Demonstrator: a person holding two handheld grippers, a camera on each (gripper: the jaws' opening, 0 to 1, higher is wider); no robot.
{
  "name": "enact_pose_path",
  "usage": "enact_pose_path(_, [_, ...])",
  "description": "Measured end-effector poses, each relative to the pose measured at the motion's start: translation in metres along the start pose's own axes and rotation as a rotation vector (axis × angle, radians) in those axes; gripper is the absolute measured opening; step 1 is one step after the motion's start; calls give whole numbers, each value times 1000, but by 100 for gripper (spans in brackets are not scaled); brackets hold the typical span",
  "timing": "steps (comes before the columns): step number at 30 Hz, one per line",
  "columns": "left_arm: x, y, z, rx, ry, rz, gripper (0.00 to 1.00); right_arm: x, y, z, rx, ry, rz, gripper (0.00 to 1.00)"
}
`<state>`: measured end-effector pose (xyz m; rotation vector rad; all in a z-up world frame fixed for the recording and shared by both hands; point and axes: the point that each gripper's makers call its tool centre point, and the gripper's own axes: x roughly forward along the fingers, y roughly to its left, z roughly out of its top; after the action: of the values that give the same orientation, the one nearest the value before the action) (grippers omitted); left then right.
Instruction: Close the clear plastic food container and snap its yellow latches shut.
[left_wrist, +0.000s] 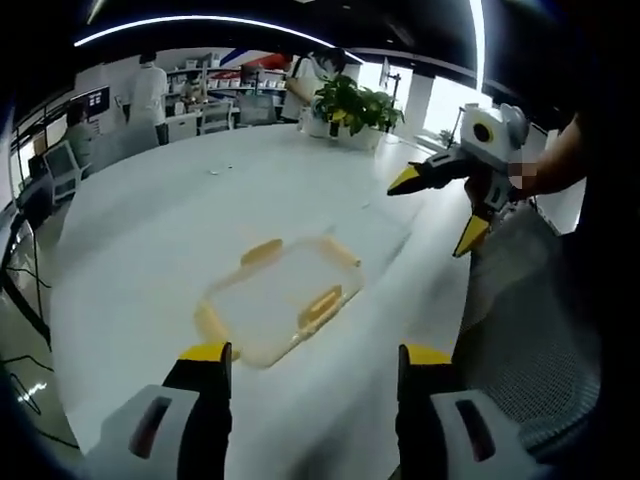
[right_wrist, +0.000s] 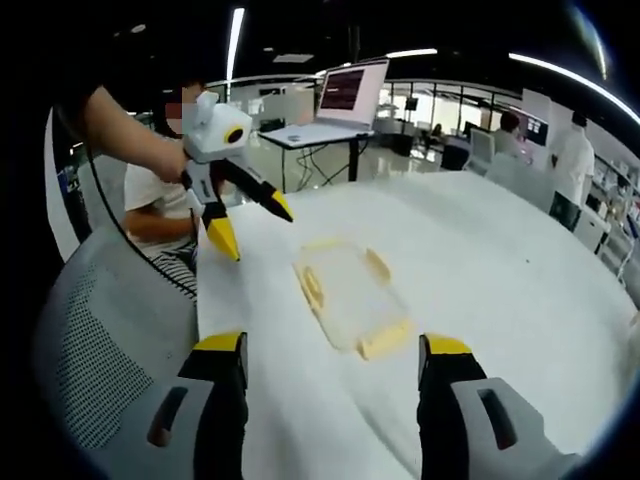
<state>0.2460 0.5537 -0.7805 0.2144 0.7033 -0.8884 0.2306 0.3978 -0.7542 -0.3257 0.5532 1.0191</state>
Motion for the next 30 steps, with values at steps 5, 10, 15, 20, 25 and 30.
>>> enact_pose_path(5, [3, 6, -2, 9, 16, -6, 62, 5, -3, 1, -11, 11, 12, 67])
enact_pose_path(10, [3, 14, -2, 10, 24, -4, 63, 9, -7, 1, -7, 19, 31, 67])
enact_pose_path(15, [6, 20, -3, 38, 46, -14, 63, 12, -15, 2, -15, 29, 42, 67])
enact_pose_path(20, [9, 26, 2, 55, 57, -22, 63, 15, -19, -2, -6, 55, 53, 68])
enact_pose_path(25, [14, 30, 2, 89, 82, -39, 64, 18, -18, -5, -24, 69, 68, 67])
enact_pose_path(30, [17, 35, -4, 131, 126, -55, 64, 24, -20, -4, -38, 85, 85, 67])
